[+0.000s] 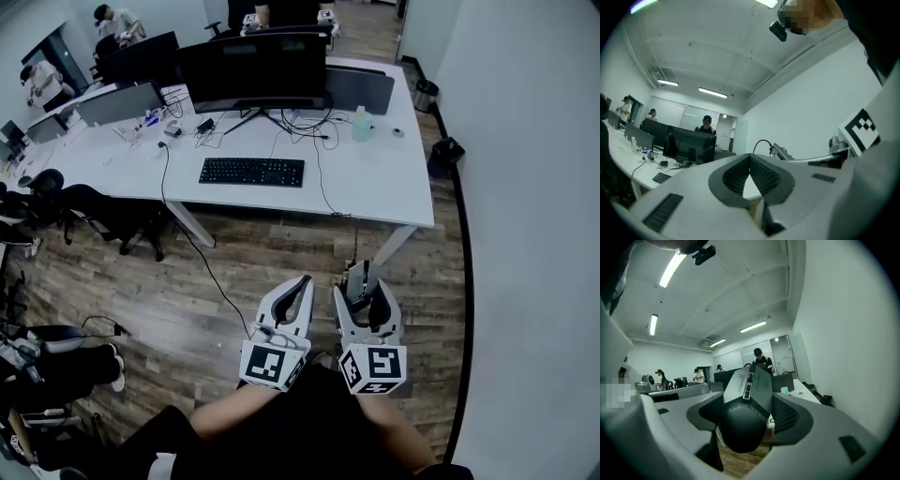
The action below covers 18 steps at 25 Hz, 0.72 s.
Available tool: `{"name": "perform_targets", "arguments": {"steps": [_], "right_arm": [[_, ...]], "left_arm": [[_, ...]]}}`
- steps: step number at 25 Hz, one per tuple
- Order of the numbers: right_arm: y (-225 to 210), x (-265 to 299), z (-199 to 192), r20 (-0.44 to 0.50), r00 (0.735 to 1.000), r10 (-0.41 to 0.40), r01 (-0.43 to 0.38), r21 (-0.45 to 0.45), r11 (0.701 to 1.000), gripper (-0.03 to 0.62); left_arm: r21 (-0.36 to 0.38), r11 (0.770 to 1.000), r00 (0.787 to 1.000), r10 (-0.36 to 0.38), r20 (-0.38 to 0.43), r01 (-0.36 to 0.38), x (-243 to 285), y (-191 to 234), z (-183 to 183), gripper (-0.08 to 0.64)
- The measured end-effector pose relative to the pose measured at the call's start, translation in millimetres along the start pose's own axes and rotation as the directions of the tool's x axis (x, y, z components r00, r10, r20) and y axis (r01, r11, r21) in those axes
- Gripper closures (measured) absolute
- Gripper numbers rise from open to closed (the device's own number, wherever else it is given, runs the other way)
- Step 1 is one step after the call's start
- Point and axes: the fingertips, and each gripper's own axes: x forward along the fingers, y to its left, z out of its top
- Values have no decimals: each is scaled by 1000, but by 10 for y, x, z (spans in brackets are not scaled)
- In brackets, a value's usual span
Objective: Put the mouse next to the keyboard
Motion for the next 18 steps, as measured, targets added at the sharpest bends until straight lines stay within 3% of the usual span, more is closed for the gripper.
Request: {"name": "perform_targets", "arguments": {"steps": [18], "right_arm": [[-305, -200, -111, 4, 998, 59, -59, 47, 997, 276]], "left_arm": [[16, 997, 996, 76, -55, -75, -8, -134, -258, 557]]}}
